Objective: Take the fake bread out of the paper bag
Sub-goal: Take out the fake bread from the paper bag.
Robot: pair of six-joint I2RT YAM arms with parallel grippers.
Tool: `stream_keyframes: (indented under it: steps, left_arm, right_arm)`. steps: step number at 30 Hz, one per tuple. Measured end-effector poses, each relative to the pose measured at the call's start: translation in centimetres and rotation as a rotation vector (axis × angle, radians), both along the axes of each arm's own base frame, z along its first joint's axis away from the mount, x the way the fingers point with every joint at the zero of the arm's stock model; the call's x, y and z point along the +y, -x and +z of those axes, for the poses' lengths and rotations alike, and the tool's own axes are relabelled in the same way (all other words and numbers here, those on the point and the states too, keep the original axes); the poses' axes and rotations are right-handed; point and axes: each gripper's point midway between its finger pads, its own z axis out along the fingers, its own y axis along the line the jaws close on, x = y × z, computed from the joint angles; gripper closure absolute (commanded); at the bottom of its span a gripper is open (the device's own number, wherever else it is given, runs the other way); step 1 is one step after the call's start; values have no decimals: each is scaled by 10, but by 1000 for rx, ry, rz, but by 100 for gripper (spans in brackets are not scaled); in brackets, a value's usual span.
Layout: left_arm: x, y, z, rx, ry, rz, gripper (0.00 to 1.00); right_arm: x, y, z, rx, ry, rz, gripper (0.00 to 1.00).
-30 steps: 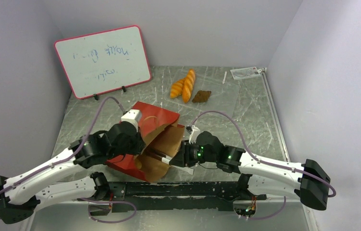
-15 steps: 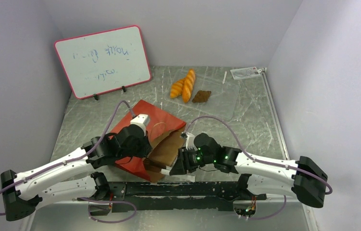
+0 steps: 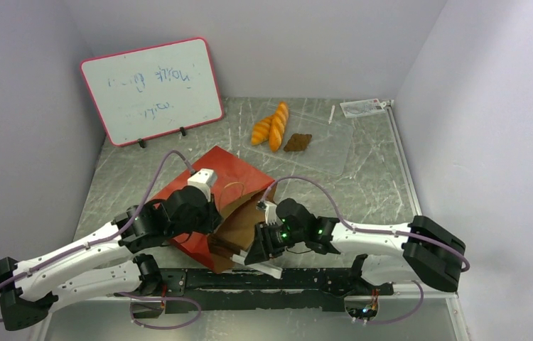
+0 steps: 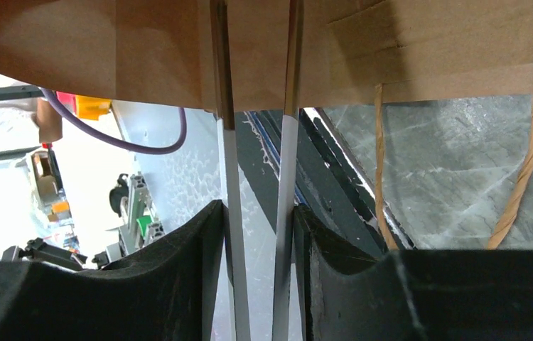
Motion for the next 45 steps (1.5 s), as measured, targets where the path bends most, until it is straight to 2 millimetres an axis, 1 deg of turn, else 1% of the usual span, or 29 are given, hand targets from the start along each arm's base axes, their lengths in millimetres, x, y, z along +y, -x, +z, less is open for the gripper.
stream_keyframes:
  steps: [5,10,16,22,25,28,34,37,42,45]
  left_arm:
    - [3,2,-2,-4,9,1,93]
    - [3,2,-6,-2,6,1,93]
    - [4,2,-4,-6,12,1,93]
    - [2,1,-5,-9,17,1,93]
    - [2,1,-10,-7,14,1,93]
    - [2,1,-14,-3,7,3,93]
    - [4,-3,-17,-8,-2,36,93]
    - [7,-7,-16,-17,-3,64,93]
    - [13,-15,-10,-50,9,124,93]
    - [20,-19,-3,-76,29,172,93]
  right_arm:
    - [5,4,-6,13,11,22,58]
    - [12,4,-6,5,15,40,58]
    - [24,3,-7,-12,22,60,57]
    - [35,3,-12,-4,31,77,58]
    - [41,3,-15,11,40,80,66]
    - [46,2,-18,23,50,74,79]
    - [52,-4,-15,19,58,51,96]
    - [51,-7,-15,5,71,34,100]
    - [42,-12,-10,-27,99,-1,100]
    - [36,-16,-4,-54,107,-23,100]
